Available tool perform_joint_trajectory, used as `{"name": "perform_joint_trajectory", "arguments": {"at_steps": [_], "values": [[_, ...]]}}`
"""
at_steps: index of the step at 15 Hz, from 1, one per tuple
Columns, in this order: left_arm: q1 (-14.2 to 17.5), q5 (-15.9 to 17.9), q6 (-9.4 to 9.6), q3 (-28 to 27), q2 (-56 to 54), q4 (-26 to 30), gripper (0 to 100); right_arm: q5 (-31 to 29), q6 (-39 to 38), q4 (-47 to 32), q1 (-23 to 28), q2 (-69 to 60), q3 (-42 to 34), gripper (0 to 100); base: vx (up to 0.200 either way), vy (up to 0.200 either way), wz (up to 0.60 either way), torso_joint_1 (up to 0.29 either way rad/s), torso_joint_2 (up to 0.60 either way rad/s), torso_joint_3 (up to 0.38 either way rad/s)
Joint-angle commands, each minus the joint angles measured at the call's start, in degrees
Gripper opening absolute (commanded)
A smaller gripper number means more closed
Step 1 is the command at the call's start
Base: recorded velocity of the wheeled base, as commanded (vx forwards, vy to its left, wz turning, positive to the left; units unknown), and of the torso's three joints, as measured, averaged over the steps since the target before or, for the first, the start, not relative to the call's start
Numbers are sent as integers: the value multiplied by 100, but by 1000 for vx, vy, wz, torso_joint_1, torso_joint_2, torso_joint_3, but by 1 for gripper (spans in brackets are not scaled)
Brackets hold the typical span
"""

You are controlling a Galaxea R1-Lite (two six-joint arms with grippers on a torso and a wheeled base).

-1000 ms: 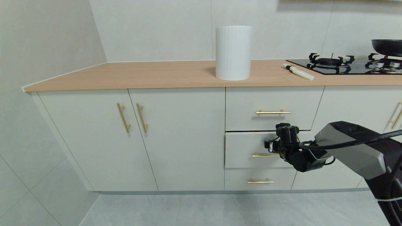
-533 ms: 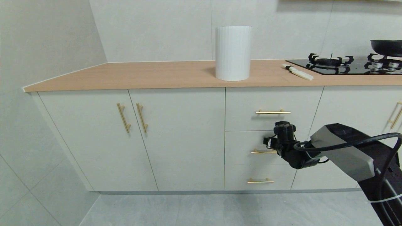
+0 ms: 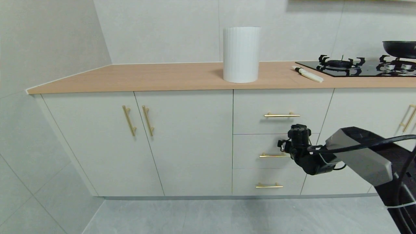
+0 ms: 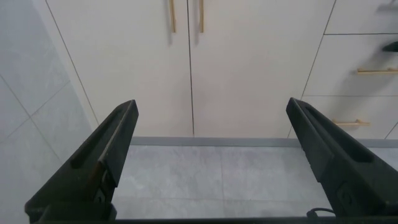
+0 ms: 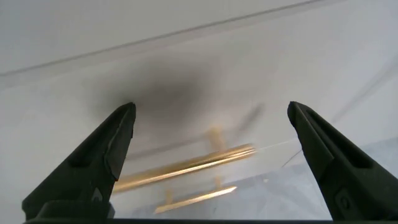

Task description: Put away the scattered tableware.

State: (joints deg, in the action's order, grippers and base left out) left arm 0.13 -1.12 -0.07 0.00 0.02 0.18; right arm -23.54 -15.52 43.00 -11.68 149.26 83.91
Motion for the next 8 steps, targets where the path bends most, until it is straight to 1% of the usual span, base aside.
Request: {"name": "perform_joint_trajectory", "arguments": {"at_steps": [1,2,3,4,6,8], "values": [[-5,-2,-1,0,-2,-1,100,359,14,-125,-98,-1479,-1544,100,0,0,0,0,0,0],[4,-2,-1,0,-2,-1,100,579,31,-134,-107,-2015,-2071,100,0,0,0,0,0,0],[4,-2,-1,0,-2,-1,100,640,75,-134,-159,-3017,-2836,100,0,0,0,0,0,0],[4,-2,-1,0,-2,-1,100,631,102,-134,-186,-3500,-3161,100,0,0,0,0,0,0],[4,-2,-1,0,-2,-1,100,631,392,-151,-203,-5197,-4137,100,0,0,0,0,0,0],[4,-2,-1,0,-2,-1,100,552,436,-178,-203,-6243,-4691,100,0,0,0,0,0,0]]}}
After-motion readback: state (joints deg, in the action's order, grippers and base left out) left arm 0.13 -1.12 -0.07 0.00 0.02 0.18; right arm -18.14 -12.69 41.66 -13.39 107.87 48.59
